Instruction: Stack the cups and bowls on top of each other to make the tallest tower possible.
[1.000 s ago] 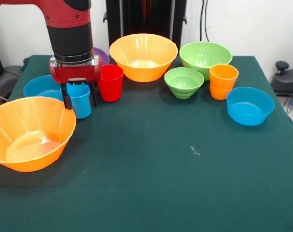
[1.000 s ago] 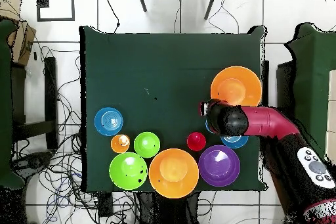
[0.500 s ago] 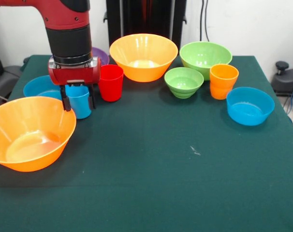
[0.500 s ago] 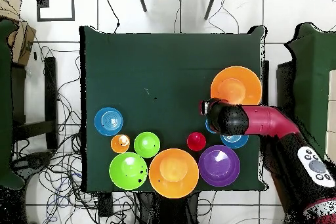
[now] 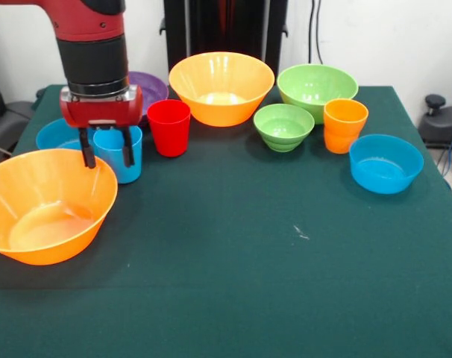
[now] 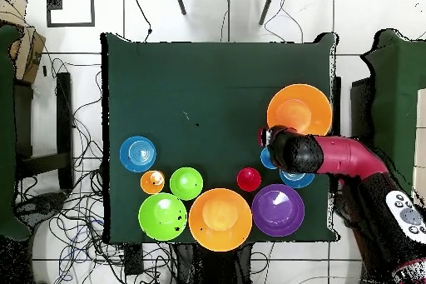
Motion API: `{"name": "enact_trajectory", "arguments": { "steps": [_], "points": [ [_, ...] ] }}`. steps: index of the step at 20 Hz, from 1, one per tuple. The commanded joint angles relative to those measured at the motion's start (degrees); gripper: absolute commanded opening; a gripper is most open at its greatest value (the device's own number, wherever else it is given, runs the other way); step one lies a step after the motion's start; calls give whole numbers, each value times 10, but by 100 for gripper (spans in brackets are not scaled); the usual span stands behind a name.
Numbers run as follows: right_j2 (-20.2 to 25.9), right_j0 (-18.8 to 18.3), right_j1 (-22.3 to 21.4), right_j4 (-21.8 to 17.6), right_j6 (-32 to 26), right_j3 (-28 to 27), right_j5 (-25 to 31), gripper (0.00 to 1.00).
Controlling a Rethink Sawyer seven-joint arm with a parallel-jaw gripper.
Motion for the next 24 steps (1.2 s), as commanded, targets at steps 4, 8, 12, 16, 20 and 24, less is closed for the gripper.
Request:
{"name": "enact_trajectory", "arguments": {
  "steps": [4,8,12,16,20,24],
  "points": [
    [5,-8,41,-55,-61,-61,-18,100],
    [-4,3,61,-69,-47,-78,-35,100],
    [-10,14,67,-76,-31,-83,-43,100],
    [-16,23,54,-74,-19,-69,-48,100],
    [-19,27,50,-72,-14,-60,-53,100],
    [-15,27,36,-61,-19,-49,-43,100]
  ]
}}
